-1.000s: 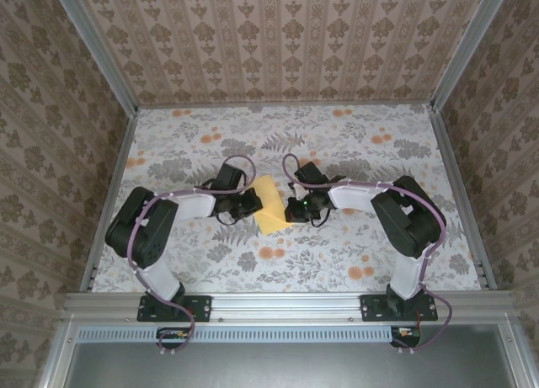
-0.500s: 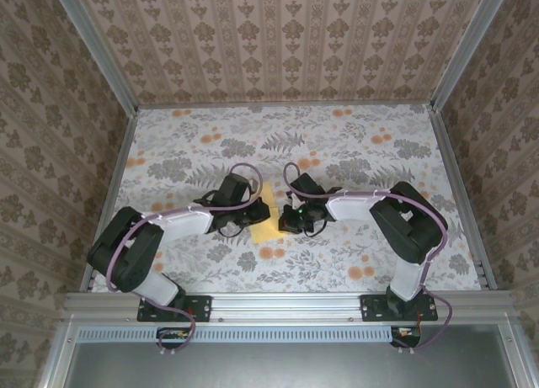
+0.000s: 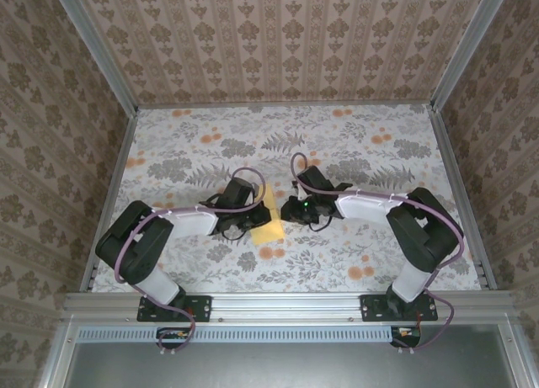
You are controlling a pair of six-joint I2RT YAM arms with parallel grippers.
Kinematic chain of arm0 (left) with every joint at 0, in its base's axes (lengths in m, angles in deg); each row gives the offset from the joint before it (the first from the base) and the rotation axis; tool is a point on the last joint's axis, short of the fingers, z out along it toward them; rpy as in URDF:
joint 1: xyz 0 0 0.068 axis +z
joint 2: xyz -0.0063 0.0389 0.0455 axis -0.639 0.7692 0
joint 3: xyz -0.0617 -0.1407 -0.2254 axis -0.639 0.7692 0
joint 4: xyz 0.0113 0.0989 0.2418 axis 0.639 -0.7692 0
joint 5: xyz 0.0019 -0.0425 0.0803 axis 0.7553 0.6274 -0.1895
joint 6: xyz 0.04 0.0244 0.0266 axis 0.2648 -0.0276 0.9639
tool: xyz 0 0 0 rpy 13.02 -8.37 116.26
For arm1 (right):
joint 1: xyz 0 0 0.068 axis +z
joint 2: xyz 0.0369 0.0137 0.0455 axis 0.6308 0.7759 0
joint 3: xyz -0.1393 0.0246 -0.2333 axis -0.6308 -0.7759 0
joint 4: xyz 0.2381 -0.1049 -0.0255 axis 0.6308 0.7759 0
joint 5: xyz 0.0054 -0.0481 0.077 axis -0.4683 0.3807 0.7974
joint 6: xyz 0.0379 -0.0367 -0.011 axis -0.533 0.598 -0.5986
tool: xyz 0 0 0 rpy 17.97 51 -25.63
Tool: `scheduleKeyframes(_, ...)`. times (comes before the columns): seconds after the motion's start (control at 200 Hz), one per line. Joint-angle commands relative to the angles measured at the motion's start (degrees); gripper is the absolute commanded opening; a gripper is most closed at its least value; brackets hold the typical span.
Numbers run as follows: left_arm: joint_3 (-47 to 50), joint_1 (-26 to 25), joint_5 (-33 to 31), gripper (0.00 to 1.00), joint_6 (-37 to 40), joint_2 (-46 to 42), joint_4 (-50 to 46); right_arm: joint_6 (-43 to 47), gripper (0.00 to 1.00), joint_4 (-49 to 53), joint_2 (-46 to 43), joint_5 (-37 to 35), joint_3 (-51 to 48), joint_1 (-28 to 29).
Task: Fold a paper plane with a square sheet of paper (pick it up from the middle)
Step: Rotate the paper at the center of the table.
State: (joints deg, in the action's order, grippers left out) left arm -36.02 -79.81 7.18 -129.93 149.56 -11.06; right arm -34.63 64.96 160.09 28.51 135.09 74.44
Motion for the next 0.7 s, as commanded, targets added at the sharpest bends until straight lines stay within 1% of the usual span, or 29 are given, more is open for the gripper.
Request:
scheduleKeyframes(0.0, 1.3, -0.1, -1.3, 0.09, -0.9, -1.2, 1.2, 8.5, 0.29, 2.8, 3.4, -1.2, 5.9, -1.8)
scheduleKeyframes(0.07, 1.6, -0.1, -1.5, 0.09, -0.9, -2.0, 1.1, 10.9, 0.29, 3.3, 6.8, 0.3, 10.0, -2.1)
scheduleKeyframes(0.165, 2.0, -0.1, -1.8, 0.09, -0.9, -2.8, 1.0, 11.5, 0.23, 3.8, 12.2, 4.3, 15.8, -2.0)
scheduleKeyframes(0.305, 2.3, 0.1, -1.7, 0.09, -0.9, -3.0, 1.2, 11.1, 0.16, 4.9, 18.6, 6.3, 22.5, -1.5)
scheduleKeyframes(0.41, 2.3, 0.1, -1.7, 0.09, -0.9, -3.1, 1.2, 10.7, 0.16, 4.6, 21.1, 7.3, 25.3, -0.7)
scheduleKeyframes(0.475, 2.3, 0.0, -1.7, 0.09, -0.9, -3.0, 1.1, 10.5, 0.16, 5.7, 22.6, 6.7, 26.7, -0.6)
scheduleKeyframes(0.58, 2.1, 0.1, -1.4, 0.09, -0.8, -2.7, 1.2, 10.5, 0.15, 9.3, 24.2, 3.0, 28.3, -0.7)
scheduleKeyframes(0.695, 1.9, 0.2, -1.1, 0.09, -0.6, -2.1, 1.2, 9.7, 0.15, 12.3, 24.2, -1.7, 27.6, -0.8)
